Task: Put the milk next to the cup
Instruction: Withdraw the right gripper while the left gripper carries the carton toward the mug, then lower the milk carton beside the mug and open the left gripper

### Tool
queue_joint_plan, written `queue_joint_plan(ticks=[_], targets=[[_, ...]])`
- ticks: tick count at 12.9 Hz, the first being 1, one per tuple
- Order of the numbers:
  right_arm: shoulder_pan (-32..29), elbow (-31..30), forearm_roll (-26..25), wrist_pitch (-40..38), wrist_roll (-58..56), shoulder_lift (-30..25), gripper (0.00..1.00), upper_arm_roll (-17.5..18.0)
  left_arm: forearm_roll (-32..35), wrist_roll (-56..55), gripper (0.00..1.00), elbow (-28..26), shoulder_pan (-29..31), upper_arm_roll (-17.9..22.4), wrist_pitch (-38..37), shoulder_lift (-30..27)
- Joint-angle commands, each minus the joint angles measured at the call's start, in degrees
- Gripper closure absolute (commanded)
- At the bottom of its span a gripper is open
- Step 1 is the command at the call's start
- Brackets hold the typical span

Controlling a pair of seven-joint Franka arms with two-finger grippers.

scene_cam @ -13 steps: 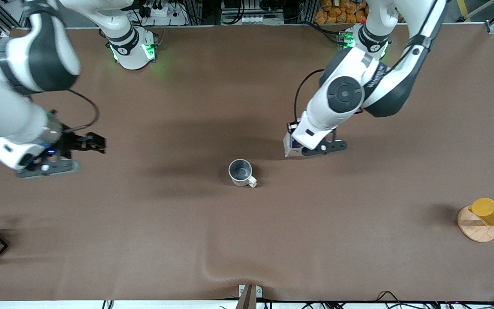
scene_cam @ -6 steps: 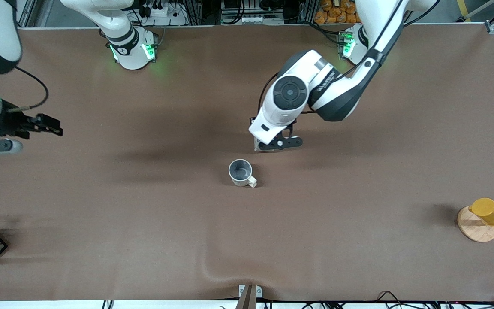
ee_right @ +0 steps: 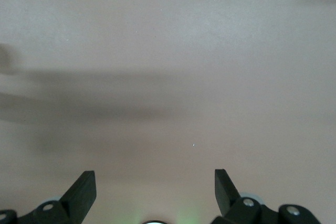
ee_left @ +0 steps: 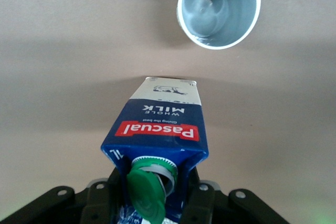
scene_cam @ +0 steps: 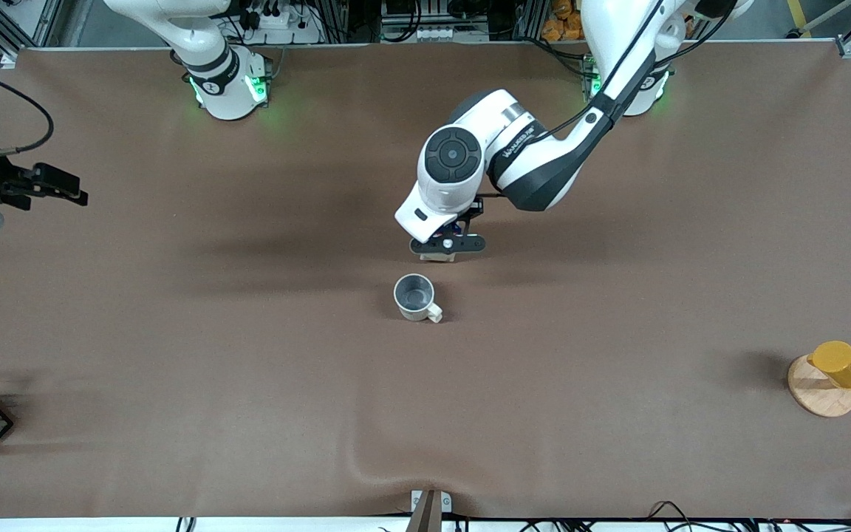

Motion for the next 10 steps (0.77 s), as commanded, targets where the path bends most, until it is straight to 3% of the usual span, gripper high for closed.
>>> queue_joint_plan(ticks=[1, 6, 10], targets=[[-1.12, 1.91, 0.79, -5.63, 5.52, -0.69, 0.00, 0.83, 1.41, -1.32, 0.53, 2.90, -1.97, 1.68, 1.14, 1.70], [-4.01, 3.75, 0.70, -5.84, 6.17, -0.51, 0.00, 4.87, 1.33, -2.02, 0.53, 3.78, -5.14, 4.85, 4.75, 3.19], [-3.93, 4.11, 1.05, -3.99, 6.35, -0.60, 0.00, 4.61, 1.33, -2.81, 0.52, 3.78, -5.14, 4.85, 6.68, 4.25]])
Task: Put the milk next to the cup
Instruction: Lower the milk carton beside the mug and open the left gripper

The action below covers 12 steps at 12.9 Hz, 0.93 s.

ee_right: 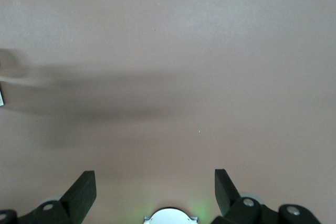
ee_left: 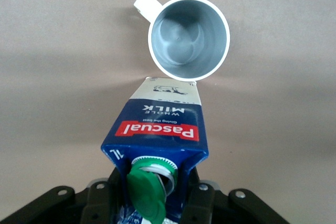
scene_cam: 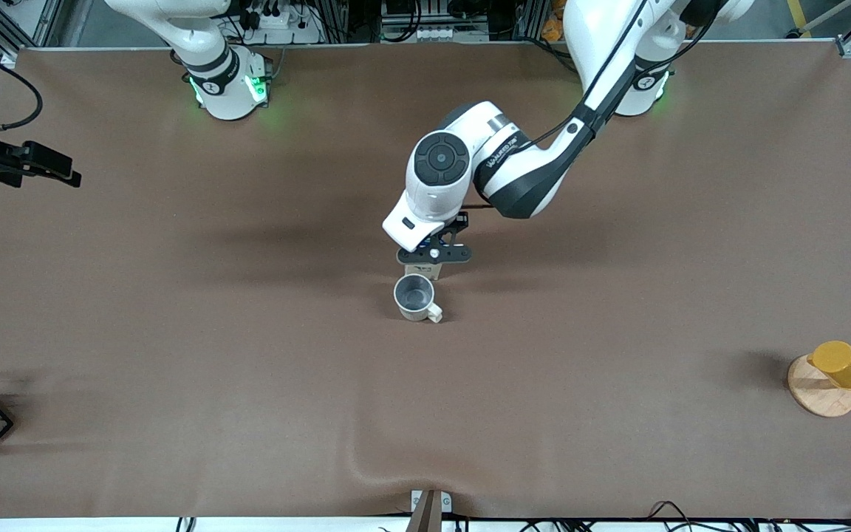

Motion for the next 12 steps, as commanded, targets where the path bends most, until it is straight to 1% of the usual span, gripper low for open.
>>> queue_joint_plan(ticks=[1, 2, 3, 5, 7, 10, 11, 12], targets=[[-1.74, 0.71, 1.05, 0.45, 0.82, -0.11, 0.00, 1.18, 1.32, -2.27, 0.47, 1.84, -0.77, 0.38, 1.01, 1.80], [-1.74, 0.71, 0.96, 0.88, 0.82, -0.11, 0.00, 1.18, 1.32, -2.62, 0.35, 1.84, -0.77, 0.38, 1.71, 1.98], [-1.83, 0.71, 0.87, 0.98, 0.73, -0.20, 0.00, 1.00, 1.32, -2.54, 0.00, 1.76, -0.77, 0.38, 1.81, 2.07], [-2.27, 0.71, 0.61, 0.80, 0.64, -0.28, 0.00, 0.83, 1.32, -2.71, 0.00, 1.84, -0.86, 0.38, 1.81, 1.90], [-2.36, 0.62, 0.61, 0.19, 0.64, -0.37, 0.00, 0.83, 1.32, -2.71, 0.00, 1.84, -0.86, 0.38, 1.37, 0.15], [-2.62, 0.79, 0.35, 0.44, 0.46, -0.02, 0.00, 0.83, 1.49, -2.71, 0.00, 1.75, 0.27, 0.46, -2.39, -6.78], [-2.62, 0.97, 0.17, 0.71, 0.46, 0.07, 0.00, 0.83, 1.58, -2.10, 0.00, 1.75, 1.76, 0.90, -4.32, -9.33], [-2.62, 0.97, 0.08, 0.97, 0.46, 0.15, 0.00, 0.83, 1.76, -0.70, 0.00, 1.67, 4.99, 1.43, -5.73, -12.57]])
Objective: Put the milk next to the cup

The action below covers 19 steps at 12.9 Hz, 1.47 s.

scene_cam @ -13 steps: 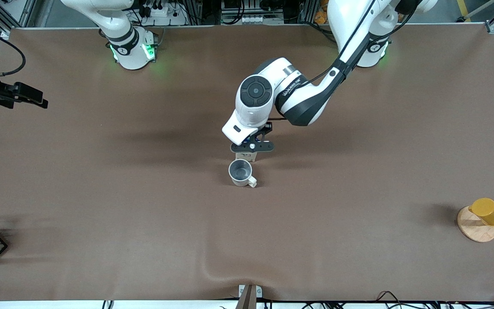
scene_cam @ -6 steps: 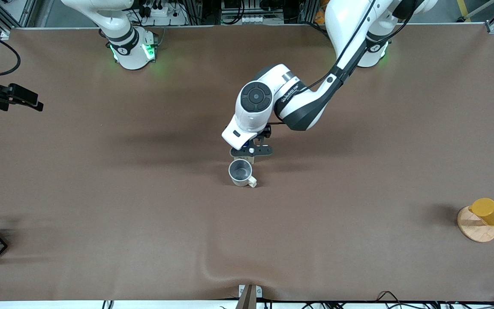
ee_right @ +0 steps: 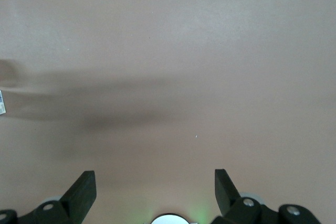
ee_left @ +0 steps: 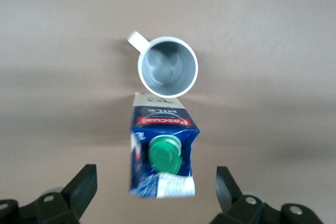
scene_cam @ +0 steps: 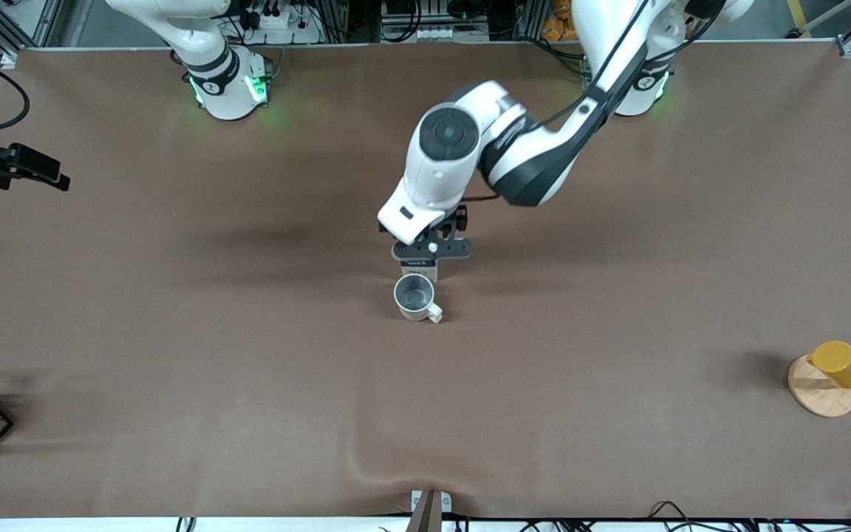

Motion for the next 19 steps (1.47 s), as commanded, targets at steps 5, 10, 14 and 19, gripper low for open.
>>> queue_joint_plan(ticks=[5, 10, 14, 19], targets=[[-1.32, 0.86, -1.46, 0.01, 0.50, 0.15, 0.00, 0.91, 1.33, 8.49, 0.00, -2.26, 18.82, 0.56, -13.04, -18.53], [-1.15, 1.39, -2.07, 0.01, 1.03, 0.33, 0.00, 1.00, 1.42, 15.15, 0.00, -3.58, 29.88, 0.73, -18.59, -24.51], [-1.24, 2.09, -2.69, -0.08, 1.03, 0.24, 0.00, 1.00, 1.42, 25.00, 0.00, -8.05, 37.80, 0.29, -17.54, -28.29], [-0.97, 2.00, -2.69, -0.08, 1.12, 0.77, 0.00, 1.00, 1.33, 32.29, 0.00, -17.20, 37.74, 4.06, -13.58, -34.09]])
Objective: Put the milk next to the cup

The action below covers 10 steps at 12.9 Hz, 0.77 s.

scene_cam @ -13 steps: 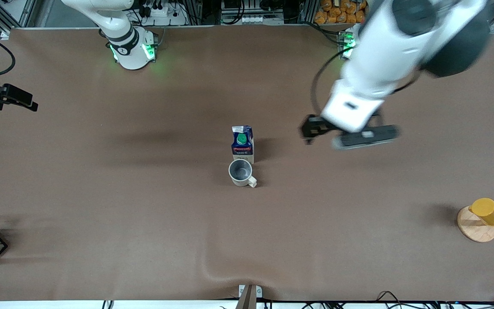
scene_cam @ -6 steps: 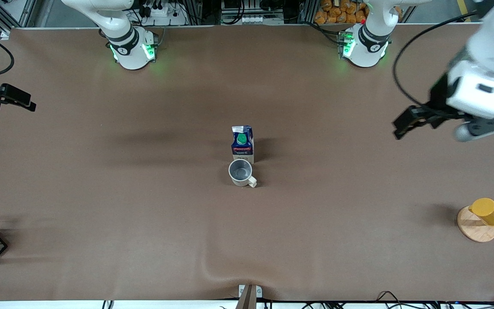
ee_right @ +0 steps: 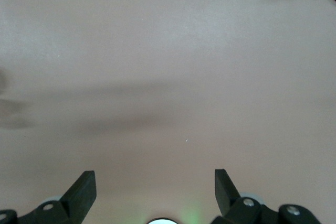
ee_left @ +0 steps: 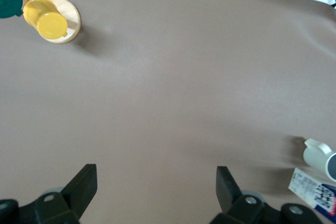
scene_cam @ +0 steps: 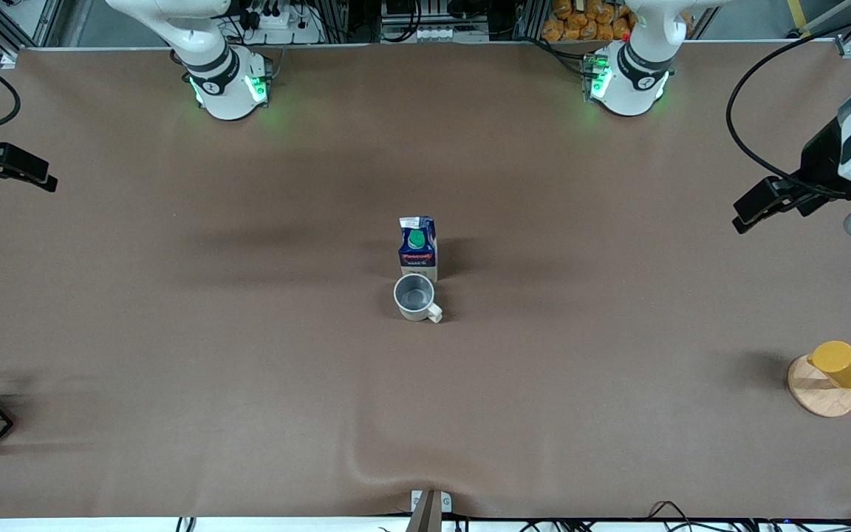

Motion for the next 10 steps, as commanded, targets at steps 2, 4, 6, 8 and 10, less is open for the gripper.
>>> queue_joint_plan(ticks=[2, 4, 6, 8, 10], targets=[[-0.86, 0.92, -0.56, -0.35, 0.99, 0.61, 0.00, 0.88, 0.72, 8.00, 0.00, -5.45, -0.42, 2.53, -0.16, -5.16], [-0.86, 0.92, -0.56, -0.35, 0.99, 0.61, 0.00, 0.88, 0.72, 11.60, 0.00, -4.75, -0.60, 3.84, -0.79, -4.98], [-0.86, 0.92, -0.56, -0.35, 0.99, 0.61, 0.00, 0.88, 0.37, 13.37, 0.00, -3.60, -1.21, 5.25, -1.05, -4.55], [-0.86, 1.01, -0.56, -0.35, 0.99, 0.61, 0.00, 0.88, 0.02, 13.38, 0.00, -3.16, -2.79, 6.57, -1.49, -4.37], [-0.86, 1.01, -0.56, -0.35, 0.99, 0.61, 0.00, 0.88, -0.16, 13.29, 0.00, -0.80, -3.23, 6.84, -3.68, -2.97]])
